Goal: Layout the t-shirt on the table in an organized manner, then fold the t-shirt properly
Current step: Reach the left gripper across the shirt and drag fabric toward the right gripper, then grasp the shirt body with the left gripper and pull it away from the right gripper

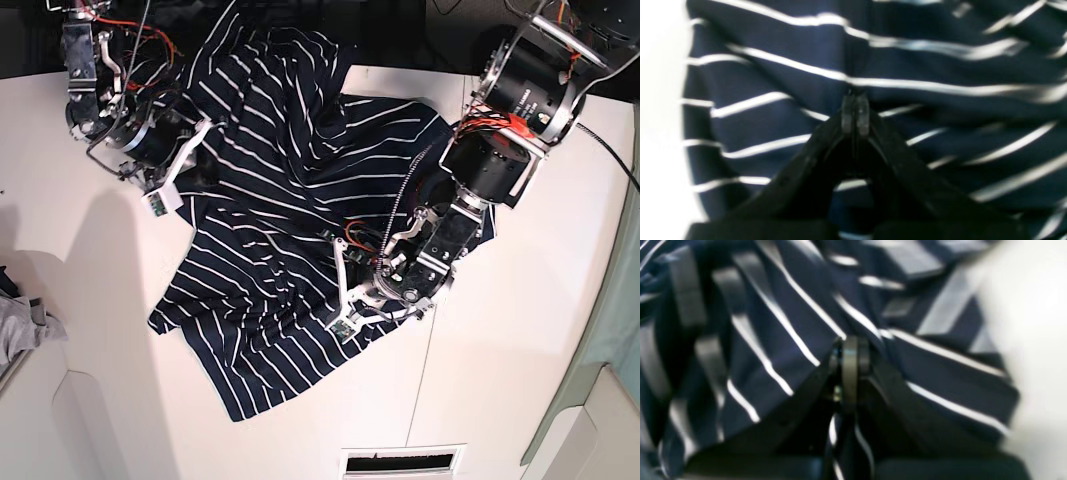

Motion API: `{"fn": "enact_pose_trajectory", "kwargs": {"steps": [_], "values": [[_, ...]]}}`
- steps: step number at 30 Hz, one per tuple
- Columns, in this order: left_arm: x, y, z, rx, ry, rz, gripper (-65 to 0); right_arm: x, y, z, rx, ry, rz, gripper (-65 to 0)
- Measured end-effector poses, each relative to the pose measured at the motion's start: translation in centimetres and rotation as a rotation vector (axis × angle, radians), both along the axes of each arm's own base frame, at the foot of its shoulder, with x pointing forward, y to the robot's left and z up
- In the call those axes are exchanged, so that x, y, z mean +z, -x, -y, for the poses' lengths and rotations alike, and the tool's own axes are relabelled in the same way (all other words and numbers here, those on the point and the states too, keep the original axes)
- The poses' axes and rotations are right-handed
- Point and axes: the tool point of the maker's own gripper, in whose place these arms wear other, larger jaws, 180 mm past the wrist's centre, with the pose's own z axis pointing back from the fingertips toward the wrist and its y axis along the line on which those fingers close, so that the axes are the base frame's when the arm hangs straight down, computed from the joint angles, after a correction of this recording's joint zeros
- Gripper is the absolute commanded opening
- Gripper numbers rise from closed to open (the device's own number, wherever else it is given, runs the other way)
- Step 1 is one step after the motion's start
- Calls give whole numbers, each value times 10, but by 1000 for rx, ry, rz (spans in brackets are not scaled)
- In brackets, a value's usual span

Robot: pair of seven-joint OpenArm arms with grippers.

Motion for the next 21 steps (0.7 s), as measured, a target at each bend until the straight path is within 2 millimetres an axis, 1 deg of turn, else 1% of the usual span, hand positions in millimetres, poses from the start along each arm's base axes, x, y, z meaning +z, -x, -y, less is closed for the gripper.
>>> {"fn": "enact_pose_trajectory", "kwargs": {"steps": [1,3,5,7,10,11,13,16,18,19,21], "values": [[0,-1,-12,9,-16,-1,-650,0,-4,11,-14,13,1,-650],[-1,-2,-42,42,-60,-9,-650,3,-14,26,-39,28,12,-650],[-1,-2,-70,66,-68,-4,-650,9,-29,37,-54,41,30,-650],[-1,-1,-99,103,-109,-12,-650,10,-42,46,-68,61,31,-650],[-3,5,-118,128,-119,-46,-650,12,-68,57,-93,78,25,-650],[-4,7,-119,138,-104,-62,-650,12,-77,60,-107,77,25,-650],[-8,15,-115,124,-78,-106,-650,14,-94,65,-122,77,22,-650],[-19,35,-100,75,-11,-178,-650,19,-112,69,-146,65,21,-650],[-25,45,-93,65,35,-194,-650,22,-121,71,-151,70,20,-650],[-27,48,-89,66,58,-195,-650,23,-123,72,-153,72,17,-650],[-23,47,-82,66,95,-191,-650,27,-128,71,-156,68,21,-650]]}}
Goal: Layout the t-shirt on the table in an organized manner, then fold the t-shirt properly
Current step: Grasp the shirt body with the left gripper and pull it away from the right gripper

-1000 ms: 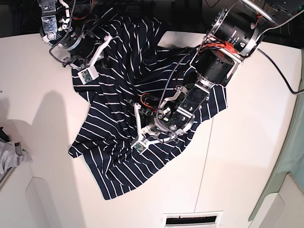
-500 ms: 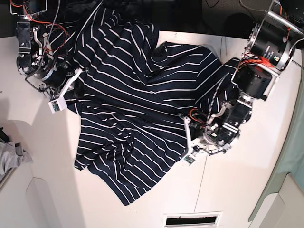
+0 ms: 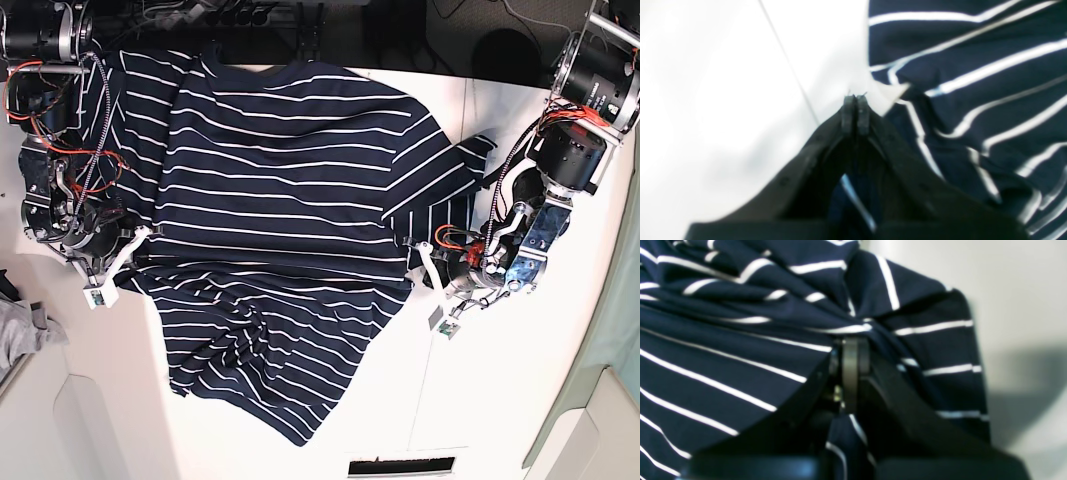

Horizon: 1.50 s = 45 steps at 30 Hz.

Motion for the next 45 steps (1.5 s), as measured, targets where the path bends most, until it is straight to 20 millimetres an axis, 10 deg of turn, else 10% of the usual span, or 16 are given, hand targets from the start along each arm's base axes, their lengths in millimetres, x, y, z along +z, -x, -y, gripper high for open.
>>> {"fn": "enact_pose_trajectory", "kwargs": {"steps": [4,9,11,24,32,45], "values": [[35,-6,25,-28,96,55,-650,5,-3,-1,3,3,13,-650],[148,-73,49,-23,242,452,-650,18,-4,-8,-5,-39,62,-650],[158,-84,56,-15,228,517,-650,26,-2,-15,6,-56,96,-650],[49,-76,138,20,228,270,-650,42,79,-62,115,-72,34,-650],[18,-73,94,70,77,262,-650,-3,159,-90,134,-116,-120,-650],[8,-55,-15,134,25,114,-650,-20,130,-31,111,-41,-97,-650]]}}
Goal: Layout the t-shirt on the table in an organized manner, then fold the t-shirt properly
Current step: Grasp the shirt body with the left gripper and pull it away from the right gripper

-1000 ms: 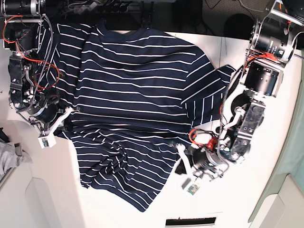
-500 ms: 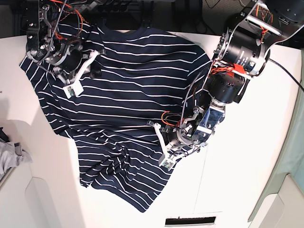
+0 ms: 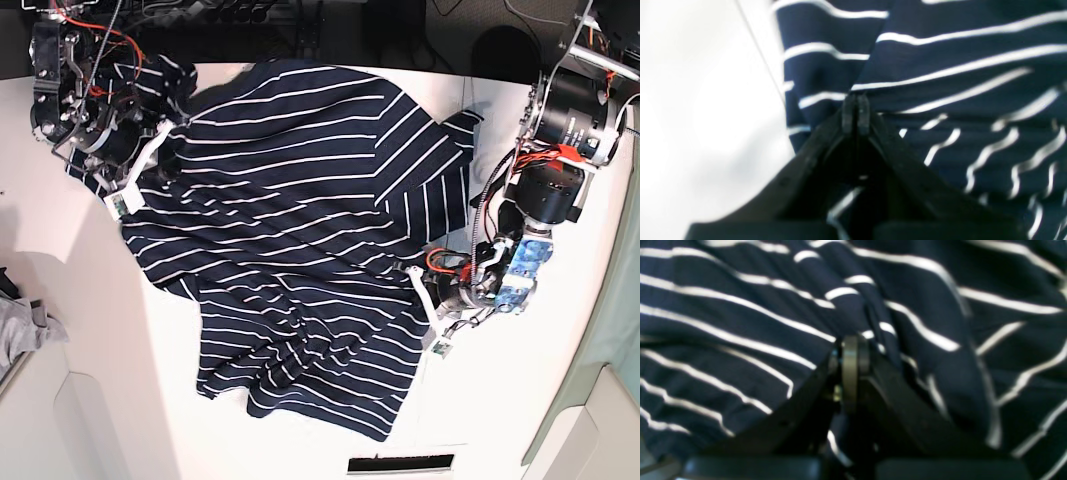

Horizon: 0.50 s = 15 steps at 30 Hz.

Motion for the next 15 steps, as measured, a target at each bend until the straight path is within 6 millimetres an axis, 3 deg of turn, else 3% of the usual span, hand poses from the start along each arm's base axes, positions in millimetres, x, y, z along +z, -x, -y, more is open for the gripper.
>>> {"fn": "enact_pose_trajectory", "kwargs": {"steps": [4,8,11,15], "values": [[-9,27,-2,30,122,-65,-650,-2,-31,30,-46,31,-13,-650],[-17,60,4,34,233,-88,-650,4,-63,36,-106,-28,-7,-650],[-18,96,29,-39,321,-115,-650,9,-88,43,-134,-29,-4,-650],[-13,141,79,-130,409,-164,-650,18,-116,53,-175,-13,13,-650]]}}
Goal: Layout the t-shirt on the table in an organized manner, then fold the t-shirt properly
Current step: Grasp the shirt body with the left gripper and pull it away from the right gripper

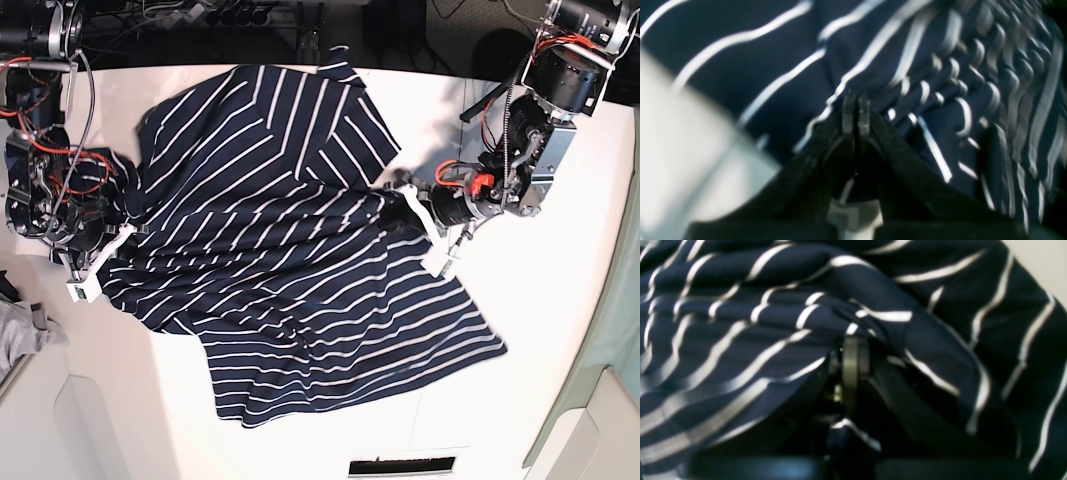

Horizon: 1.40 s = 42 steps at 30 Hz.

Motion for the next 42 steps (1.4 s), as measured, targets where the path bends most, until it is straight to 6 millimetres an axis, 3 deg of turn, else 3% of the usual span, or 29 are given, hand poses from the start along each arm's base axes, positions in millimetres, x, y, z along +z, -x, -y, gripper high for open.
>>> {"fn": "enact_pose_trajectory", "kwargs": {"steps": [3,6,8,11,14,20,24,28,31,34,42], "values": [[7,26,36,-89,22,-15,-650,6,-10,6,-13,14,5,-650],[27,22,45,-135,13,39,-650,17,-20,4,-22,-13,40,-650],[57,-1,39,-112,25,131,-650,28,-25,-1,-9,-26,72,-650],[109,-50,20,-25,29,294,-650,41,-20,-15,46,-47,92,-650],[128,-84,-10,28,-51,387,-650,49,-2,-28,78,-72,98,-650],[96,-115,-63,146,-151,351,-650,35,58,-62,147,-113,43,-650],[68,-135,-68,212,-166,285,-650,14,90,-91,144,-184,-18,-650],[20,-127,-67,268,-211,159,-650,-1,108,-103,139,-182,-35,-650],[14,-138,-79,327,-238,178,-650,-4,108,-102,154,-140,-38,-650],[13,-147,-112,359,-360,188,-650,-7,110,-93,154,-122,-49,-650],[2,-113,-189,440,-450,101,-650,-17,107,-46,113,-111,-51,-650]]}}
